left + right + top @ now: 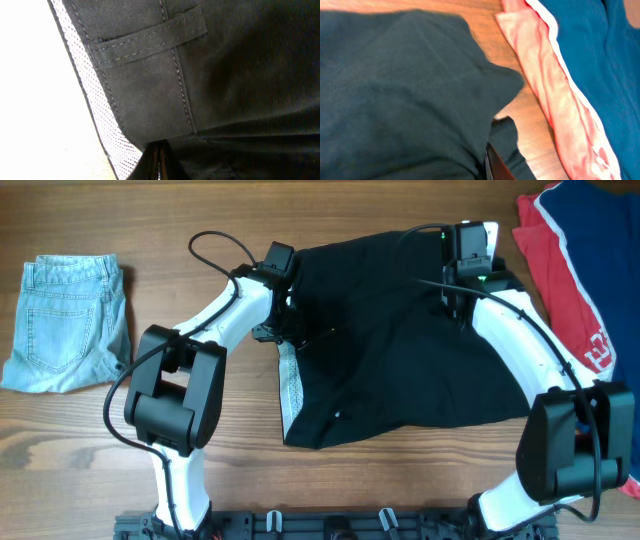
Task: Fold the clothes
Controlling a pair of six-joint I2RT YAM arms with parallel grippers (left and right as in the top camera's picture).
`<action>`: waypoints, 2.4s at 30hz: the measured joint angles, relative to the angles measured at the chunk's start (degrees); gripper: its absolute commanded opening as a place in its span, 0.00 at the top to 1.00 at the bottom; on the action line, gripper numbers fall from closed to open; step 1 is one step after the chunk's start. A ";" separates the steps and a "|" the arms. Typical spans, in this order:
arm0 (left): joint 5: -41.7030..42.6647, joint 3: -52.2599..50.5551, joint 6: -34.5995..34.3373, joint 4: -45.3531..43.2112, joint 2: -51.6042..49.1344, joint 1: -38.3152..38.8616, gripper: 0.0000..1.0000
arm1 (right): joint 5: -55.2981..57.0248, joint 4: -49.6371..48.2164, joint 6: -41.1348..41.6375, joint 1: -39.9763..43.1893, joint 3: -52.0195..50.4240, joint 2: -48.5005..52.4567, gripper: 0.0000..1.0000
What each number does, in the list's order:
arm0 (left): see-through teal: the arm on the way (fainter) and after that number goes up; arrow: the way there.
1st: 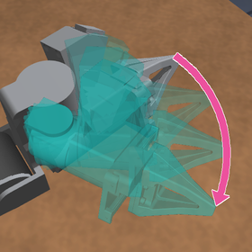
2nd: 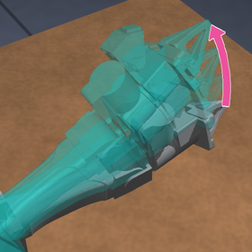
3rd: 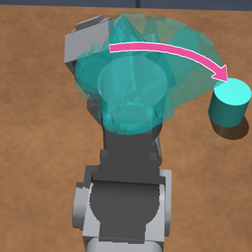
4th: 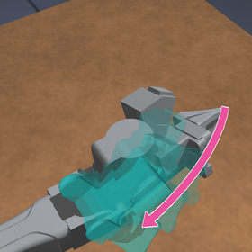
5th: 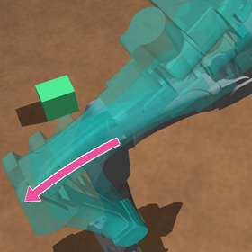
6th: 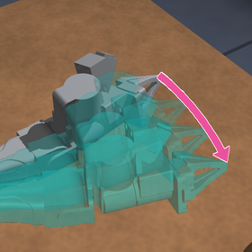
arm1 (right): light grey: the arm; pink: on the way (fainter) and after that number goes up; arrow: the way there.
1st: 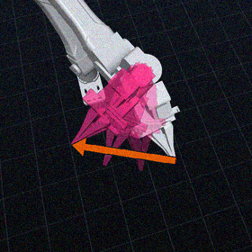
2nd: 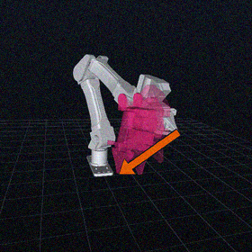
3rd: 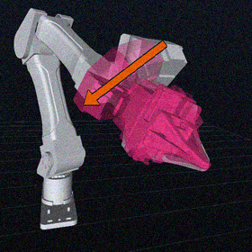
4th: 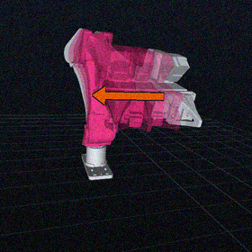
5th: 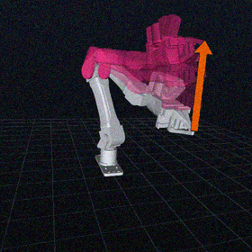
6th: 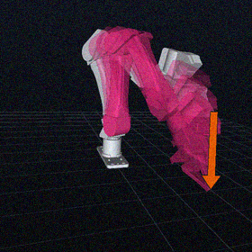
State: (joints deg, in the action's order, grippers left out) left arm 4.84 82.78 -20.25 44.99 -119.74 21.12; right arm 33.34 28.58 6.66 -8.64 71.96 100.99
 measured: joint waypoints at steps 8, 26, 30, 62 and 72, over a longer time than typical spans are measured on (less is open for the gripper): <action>-1.01 0.02 -0.02 2.78 -0.15 -0.17 0.96 | 4.07 2.16 2.84 5.51 0.00 1.03 0.83; 9.49 -0.28 0.00 -1.68 -0.04 -0.59 0.96 | 10.03 16.63 17.27 12.79 0.02 1.03 0.47; 15.39 -0.35 0.28 -2.01 2.67 -0.59 0.96 | 11.96 17.27 21.73 12.81 0.02 1.03 0.46; 24.65 -0.44 -0.07 -15.08 -2.69 11.04 0.64 | -25.88 25.35 12.07 11.52 -4.83 1.03 0.46; 22.47 -0.44 -0.17 -16.02 -3.39 11.82 0.65 | -25.88 25.31 12.04 11.52 -4.83 1.03 0.45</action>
State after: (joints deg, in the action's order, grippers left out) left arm 27.31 82.35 -20.43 28.97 -123.13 32.95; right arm 7.46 53.89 18.70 2.87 67.13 102.02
